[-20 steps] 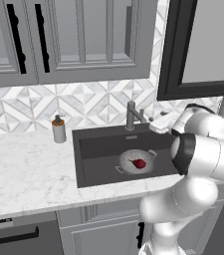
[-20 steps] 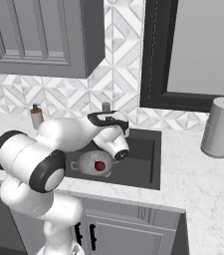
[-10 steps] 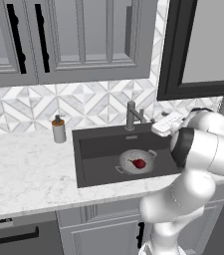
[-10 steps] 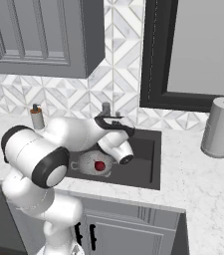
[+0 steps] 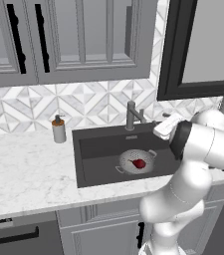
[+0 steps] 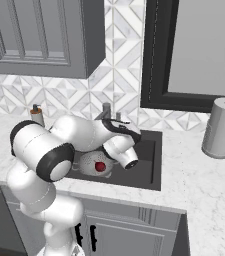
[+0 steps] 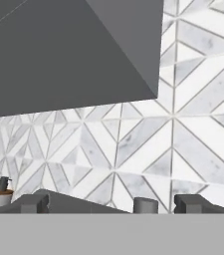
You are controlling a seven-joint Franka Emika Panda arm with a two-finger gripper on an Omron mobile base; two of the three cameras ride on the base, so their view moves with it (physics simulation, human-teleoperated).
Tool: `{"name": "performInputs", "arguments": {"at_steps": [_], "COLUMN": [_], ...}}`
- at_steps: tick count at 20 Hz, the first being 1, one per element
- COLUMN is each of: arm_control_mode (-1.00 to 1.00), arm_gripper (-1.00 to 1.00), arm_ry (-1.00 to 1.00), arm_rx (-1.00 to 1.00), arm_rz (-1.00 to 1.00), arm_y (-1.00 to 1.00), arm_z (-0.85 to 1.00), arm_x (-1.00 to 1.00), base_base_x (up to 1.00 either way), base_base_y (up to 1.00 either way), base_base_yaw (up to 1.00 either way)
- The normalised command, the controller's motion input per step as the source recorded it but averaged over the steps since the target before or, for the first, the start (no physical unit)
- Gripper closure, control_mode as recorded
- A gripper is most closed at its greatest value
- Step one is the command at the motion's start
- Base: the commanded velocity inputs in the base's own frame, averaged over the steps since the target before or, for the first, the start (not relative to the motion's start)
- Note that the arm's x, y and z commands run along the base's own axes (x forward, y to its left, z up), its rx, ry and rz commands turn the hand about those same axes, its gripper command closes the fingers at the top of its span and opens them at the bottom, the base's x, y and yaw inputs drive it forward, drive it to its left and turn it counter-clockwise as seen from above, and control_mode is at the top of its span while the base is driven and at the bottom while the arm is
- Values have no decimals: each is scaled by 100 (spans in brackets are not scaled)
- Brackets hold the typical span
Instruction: Put the colander in the sink, put the pear in the colander, and turn on the sink faucet and pour water over the colander.
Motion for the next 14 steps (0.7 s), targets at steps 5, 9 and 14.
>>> {"name": "performInputs", "arguments": {"at_steps": [5, 9, 14], "arm_control_mode": [-100, -100, -100], "arm_gripper": [-100, -100, -100], "arm_ry": [0, 0, 0], "arm_rx": [-2, -4, -3], "arm_rz": [0, 0, 0], "arm_y": [0, 0, 0], "arm_z": [0, 0, -1], "arm_x": [3, 16, 23], "base_base_x": [0, 0, 0], "base_base_y": [0, 0, 0], "base_base_yaw": [0, 0, 0]}}
